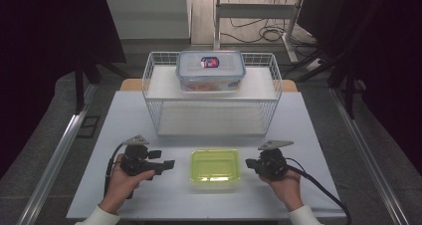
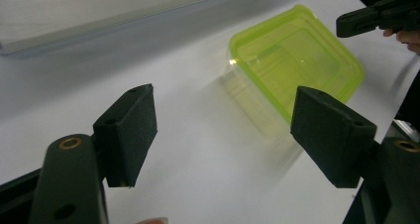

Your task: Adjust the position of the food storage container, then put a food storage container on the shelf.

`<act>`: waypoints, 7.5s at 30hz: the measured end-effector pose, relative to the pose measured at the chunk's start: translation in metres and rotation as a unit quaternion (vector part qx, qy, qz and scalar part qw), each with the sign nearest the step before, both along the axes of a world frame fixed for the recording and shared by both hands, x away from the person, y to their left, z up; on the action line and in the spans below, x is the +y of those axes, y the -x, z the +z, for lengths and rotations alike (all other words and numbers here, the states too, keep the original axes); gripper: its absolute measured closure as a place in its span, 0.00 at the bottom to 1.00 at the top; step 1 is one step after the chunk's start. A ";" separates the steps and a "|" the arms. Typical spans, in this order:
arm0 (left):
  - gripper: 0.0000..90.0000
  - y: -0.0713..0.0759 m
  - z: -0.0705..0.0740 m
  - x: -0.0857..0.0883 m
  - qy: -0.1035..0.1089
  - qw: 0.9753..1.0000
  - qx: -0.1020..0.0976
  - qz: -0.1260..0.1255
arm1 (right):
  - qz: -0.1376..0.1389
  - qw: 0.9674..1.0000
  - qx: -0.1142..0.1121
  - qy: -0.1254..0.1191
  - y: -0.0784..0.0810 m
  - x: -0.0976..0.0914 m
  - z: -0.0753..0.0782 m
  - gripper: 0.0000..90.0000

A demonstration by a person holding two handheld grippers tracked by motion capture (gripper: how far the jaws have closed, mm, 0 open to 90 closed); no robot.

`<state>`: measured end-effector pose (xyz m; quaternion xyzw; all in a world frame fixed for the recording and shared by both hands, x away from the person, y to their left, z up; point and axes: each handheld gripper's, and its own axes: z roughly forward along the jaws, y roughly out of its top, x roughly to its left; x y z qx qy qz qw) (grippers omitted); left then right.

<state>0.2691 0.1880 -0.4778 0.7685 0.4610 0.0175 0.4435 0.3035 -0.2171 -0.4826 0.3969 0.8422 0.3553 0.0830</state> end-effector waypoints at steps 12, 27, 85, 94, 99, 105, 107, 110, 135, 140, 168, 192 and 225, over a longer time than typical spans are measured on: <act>0.26 0.004 0.003 -0.020 0.009 1.000 0.010 -0.011 | -0.008 0.998 0.010 -0.059 0.003 -0.011 0.011 0.68; 0.24 -0.008 -0.009 -0.047 0.024 0.998 0.048 -0.022 | -0.019 0.992 0.050 -0.111 0.000 -0.007 0.009 0.47; 0.81 0.000 -0.033 -0.064 0.056 0.996 0.074 -0.005 | -0.018 0.981 0.118 -0.150 0.003 0.008 -0.014 0.83; 0.87 0.006 -0.027 -0.065 0.050 0.997 0.052 -0.002 | -0.018 0.983 0.103 -0.153 0.007 0.007 -0.009 0.88; 0.87 0.007 -0.027 -0.065 0.045 0.998 0.048 -0.006 | -0.017 0.984 0.098 -0.150 0.009 0.006 -0.009 0.88; 0.86 0.011 -0.018 -0.065 0.047 0.998 0.027 -0.011 | -0.011 0.983 0.085 -0.159 0.010 0.005 -0.002 0.88; 0.86 0.012 -0.015 -0.064 0.044 0.999 0.020 -0.012 | -0.007 0.984 0.078 -0.159 0.011 0.005 0.000 0.88; 0.86 0.013 -0.011 -0.063 0.044 0.999 0.013 -0.014 | -0.002 0.985 0.068 -0.159 0.013 0.006 0.004 0.88; 0.87 0.017 0.012 -0.061 0.048 0.998 -0.023 -0.021 | 0.015 0.990 -0.010 -0.137 0.025 0.009 0.036 0.88; 0.87 0.015 0.020 -0.058 0.050 0.998 -0.030 -0.023 | 0.016 0.990 -0.016 -0.143 0.024 0.010 0.040 0.88; 0.86 -0.007 0.079 -0.044 0.063 0.996 -0.067 -0.012 | 0.027 0.985 -0.054 -0.163 -0.002 0.020 0.092 0.88; 0.87 -0.018 0.141 -0.040 0.051 0.992 -0.112 0.000 | 0.035 0.980 -0.094 -0.173 -0.018 0.028 0.146 0.88; 0.87 -0.061 0.210 -0.033 0.049 0.988 -0.146 0.006 | 0.041 0.977 -0.118 -0.171 -0.062 0.036 0.217 0.88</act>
